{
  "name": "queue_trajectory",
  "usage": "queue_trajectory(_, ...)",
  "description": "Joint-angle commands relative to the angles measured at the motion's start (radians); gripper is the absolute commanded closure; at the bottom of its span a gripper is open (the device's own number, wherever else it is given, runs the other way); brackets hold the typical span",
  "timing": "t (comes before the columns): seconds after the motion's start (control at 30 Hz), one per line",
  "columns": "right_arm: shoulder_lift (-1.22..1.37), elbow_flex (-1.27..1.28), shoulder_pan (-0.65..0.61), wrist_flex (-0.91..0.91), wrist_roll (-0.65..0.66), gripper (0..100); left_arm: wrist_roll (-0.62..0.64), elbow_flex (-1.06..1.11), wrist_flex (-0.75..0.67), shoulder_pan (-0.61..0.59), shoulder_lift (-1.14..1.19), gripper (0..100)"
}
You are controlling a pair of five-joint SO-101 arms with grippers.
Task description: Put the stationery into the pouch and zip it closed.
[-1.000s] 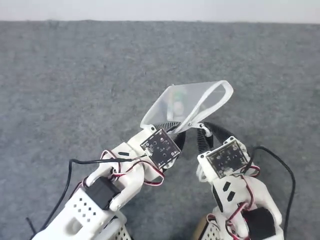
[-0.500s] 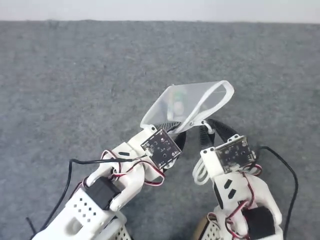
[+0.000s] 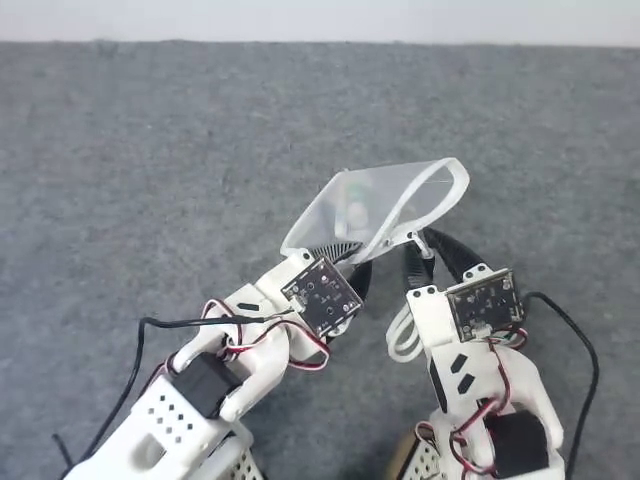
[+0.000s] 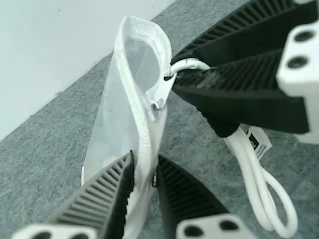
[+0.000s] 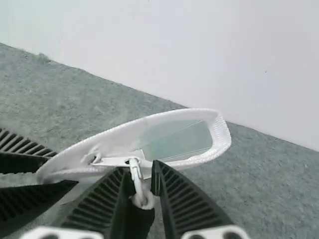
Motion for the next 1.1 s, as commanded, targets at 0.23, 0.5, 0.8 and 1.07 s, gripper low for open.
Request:
queue_trajectory(0.23,-0.025,-0.175,-0.17,0.206,0.17,99.1,0.018,-0.036,0.002,-0.015,-0.005,89)
queue_trajectory(0.5,-0.025,-0.201,-0.283,0.288,0.23,99.1,0.017,-0.039,-0.012,0.054,-0.005,88)
queue_trajectory(0.8,-0.019,-0.249,-0.381,0.361,0.249,99.1,0.014,0.002,-0.141,0.051,-0.005,88)
queue_trajectory(1.07,-0.025,-0.245,-0.371,0.315,0.175,99.1,0.0,0.111,-0.322,0.051,-0.005,95)
